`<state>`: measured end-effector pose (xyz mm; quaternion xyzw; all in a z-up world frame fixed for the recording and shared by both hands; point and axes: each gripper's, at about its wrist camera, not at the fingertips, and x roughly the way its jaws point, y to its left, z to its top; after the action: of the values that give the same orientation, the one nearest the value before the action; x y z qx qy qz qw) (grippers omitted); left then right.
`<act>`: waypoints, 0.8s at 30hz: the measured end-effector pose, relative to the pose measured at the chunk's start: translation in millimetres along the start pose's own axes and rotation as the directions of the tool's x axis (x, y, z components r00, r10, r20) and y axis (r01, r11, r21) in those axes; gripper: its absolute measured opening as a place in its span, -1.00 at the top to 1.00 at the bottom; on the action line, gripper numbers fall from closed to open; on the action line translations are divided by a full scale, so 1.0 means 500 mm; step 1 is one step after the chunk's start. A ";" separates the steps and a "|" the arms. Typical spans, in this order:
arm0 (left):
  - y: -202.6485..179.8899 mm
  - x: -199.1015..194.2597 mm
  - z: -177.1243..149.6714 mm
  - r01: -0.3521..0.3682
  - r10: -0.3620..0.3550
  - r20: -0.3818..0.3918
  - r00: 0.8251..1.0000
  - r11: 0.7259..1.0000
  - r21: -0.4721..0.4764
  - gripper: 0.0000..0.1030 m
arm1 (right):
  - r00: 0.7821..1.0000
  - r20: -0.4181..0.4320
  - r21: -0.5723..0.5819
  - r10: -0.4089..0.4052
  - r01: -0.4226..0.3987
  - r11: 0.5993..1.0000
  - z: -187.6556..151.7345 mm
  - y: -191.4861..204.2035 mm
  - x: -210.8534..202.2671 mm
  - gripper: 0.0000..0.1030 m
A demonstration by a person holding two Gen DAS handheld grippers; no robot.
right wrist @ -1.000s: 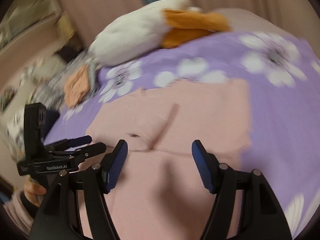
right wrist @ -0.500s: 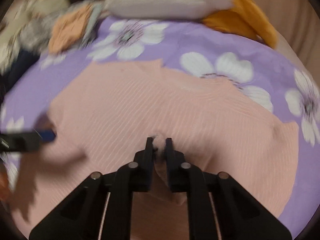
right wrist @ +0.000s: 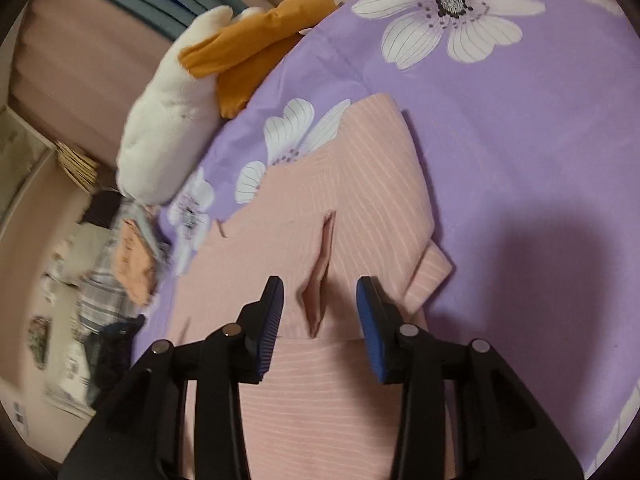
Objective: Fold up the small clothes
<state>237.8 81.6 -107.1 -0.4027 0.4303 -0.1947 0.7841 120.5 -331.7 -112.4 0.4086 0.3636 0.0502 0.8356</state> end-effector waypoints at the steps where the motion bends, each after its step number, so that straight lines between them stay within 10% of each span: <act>1: 0.008 -0.005 0.007 0.010 -0.010 0.009 1.000 1.000 -0.017 -0.68 | 1.000 -0.007 -0.011 0.003 -0.003 1.000 -0.001 0.005 0.003 0.23; 6: 0.038 -0.021 0.024 0.076 -0.071 0.051 0.996 0.991 -0.106 -0.68 | 0.994 -0.075 -0.121 -0.077 0.067 0.990 -0.008 0.059 0.062 0.24; 13: 0.064 -0.039 0.033 0.175 -0.159 0.100 0.982 0.965 -0.193 -0.68 | 0.968 -0.101 -0.315 -0.231 0.189 0.930 -0.022 0.121 0.114 0.84; 24: 0.054 -0.053 0.028 0.048 -0.048 -0.002 0.999 0.994 -0.097 -0.65 | 0.941 -0.076 -0.423 -0.331 0.270 0.865 -0.034 0.119 0.085 0.63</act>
<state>233.8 121.4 -110.8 -0.4502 0.4311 -0.1933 0.7577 153.1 -265.2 -100.6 0.1592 0.4645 0.0235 0.8708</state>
